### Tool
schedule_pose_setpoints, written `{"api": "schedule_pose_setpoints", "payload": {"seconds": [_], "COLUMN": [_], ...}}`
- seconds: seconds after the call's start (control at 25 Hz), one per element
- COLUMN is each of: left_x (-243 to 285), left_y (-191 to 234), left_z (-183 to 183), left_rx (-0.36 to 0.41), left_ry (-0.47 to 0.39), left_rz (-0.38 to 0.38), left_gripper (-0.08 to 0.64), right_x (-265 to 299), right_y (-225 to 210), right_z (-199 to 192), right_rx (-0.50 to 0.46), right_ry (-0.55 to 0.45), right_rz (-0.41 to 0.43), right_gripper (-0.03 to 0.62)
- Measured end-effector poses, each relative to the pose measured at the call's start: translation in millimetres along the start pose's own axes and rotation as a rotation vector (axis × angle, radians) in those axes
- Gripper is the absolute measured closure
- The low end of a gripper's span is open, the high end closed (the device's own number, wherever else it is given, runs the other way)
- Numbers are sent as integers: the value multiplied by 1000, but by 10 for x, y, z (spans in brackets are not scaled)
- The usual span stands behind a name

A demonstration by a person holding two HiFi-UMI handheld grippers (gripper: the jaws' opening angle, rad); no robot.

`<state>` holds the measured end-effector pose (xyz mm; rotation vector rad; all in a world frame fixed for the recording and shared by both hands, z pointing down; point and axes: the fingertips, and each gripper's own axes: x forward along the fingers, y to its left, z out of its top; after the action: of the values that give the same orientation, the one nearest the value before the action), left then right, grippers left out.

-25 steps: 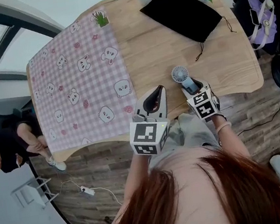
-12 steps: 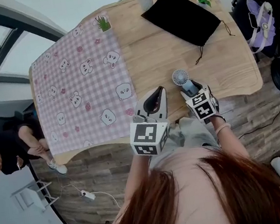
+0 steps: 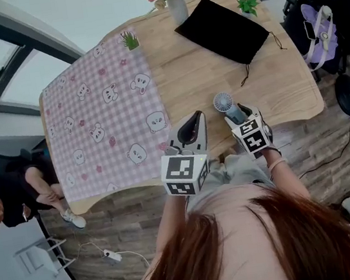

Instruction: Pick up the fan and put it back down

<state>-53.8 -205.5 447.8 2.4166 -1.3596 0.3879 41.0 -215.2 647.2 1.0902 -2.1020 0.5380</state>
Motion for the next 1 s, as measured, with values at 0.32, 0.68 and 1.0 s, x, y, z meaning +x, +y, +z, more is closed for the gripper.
{"api": "schedule_pose_setpoints", "payload": {"seconds": [0.32, 0.68, 1.0], "left_x": [-66, -157, -198], "left_y": [-45, -90, -120], "left_z": [94, 158, 255], "left_rx": [21, 46, 68], "left_ry": [-28, -45, -65], "left_rz": [-8, -15, -25], "left_gripper": [548, 548, 546], "right_x": [-189, -440, -659], "right_y": [-90, -123, -140], "right_z": [122, 271, 421], "right_rx": [22, 48, 63], "right_ry": [-65, -124, -179], "right_rz": [-49, -79, -97], "right_gripper": [385, 442, 479]}}
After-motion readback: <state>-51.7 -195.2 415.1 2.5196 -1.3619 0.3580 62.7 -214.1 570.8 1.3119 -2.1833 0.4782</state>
